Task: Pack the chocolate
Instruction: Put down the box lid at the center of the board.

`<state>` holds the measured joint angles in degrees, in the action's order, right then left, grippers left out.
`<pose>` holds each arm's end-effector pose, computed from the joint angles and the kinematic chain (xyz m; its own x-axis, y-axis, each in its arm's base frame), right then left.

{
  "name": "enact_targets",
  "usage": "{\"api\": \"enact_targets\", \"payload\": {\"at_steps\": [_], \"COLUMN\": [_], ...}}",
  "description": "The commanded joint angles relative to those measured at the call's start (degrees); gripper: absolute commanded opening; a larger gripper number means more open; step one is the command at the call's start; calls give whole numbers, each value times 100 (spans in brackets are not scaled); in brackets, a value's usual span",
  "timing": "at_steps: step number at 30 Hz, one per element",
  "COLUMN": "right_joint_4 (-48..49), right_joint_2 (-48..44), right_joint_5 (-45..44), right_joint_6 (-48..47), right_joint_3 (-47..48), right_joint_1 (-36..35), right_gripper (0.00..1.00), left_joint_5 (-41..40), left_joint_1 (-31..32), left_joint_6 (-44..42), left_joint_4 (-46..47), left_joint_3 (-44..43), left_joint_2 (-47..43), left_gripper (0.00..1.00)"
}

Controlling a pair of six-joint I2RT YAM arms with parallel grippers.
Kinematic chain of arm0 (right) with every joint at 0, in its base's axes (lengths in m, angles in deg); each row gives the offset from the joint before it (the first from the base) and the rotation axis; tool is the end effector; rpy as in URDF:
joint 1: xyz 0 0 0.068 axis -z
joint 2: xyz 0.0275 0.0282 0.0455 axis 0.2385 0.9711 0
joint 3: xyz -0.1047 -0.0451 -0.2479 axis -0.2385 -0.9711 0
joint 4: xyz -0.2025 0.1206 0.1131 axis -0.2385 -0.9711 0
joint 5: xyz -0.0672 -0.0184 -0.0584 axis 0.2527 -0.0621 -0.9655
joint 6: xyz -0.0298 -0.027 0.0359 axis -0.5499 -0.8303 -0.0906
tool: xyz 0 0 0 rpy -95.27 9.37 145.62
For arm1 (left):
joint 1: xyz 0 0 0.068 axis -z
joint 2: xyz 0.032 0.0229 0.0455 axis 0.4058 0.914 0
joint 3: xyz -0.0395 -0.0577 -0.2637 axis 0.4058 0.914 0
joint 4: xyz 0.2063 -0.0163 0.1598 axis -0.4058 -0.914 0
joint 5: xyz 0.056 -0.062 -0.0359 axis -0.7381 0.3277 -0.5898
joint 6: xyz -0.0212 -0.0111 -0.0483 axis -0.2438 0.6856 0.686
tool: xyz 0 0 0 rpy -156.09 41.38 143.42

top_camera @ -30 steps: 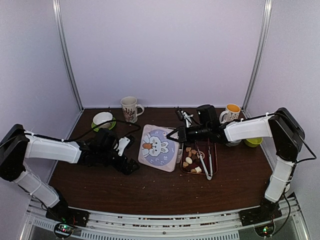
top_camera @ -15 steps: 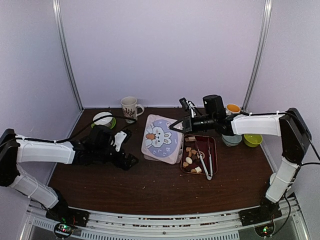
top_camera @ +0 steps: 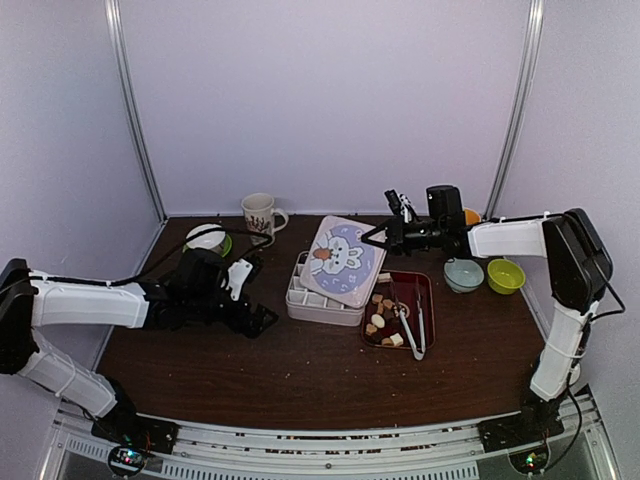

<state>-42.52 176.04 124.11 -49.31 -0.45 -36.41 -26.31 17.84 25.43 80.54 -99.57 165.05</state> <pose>0.3692 0.1852 0.2297 -0.8371 0.0206 -0.5466 -0.5175 0.2942 0.8036 0.2034 -0.1863 0.1917 -0.6302 0.2338 -0.7404 0.5818 0.7737 -0.2509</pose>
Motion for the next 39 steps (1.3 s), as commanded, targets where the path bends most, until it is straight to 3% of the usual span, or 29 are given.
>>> {"api": "enact_targets", "payload": {"at_steps": [1,13,24,31,36,39], "right_joint_4": [269,-1250,-2526,-2908,-3119,-3149], "right_joint_2": [499,814,828,757,676,622], "right_joint_5": [172,-447,-1296,-1790,-2047,-2313], "right_joint_6": [168,-1251,-2436,-2869,-3110,-3126], "right_joint_3": [245,693,947,985,977,931], "right_joint_1": [150,176,118,-225,-356,-362], "right_gripper": [18,40,44,48,50,57], "left_joint_5": [122,150,59,-573,24,467], "left_joint_1": [-37,-119,-275,-337,-797,-1069], "left_joint_6": [40,56,105,198,684,908], "left_joint_4": [536,605,762,842,1143,1453], "left_joint_3": [-228,-476,-507,-565,-664,-679], "left_joint_2": [321,656,601,564,755,863], "left_gripper": [98,98,98,98,98,98]}}
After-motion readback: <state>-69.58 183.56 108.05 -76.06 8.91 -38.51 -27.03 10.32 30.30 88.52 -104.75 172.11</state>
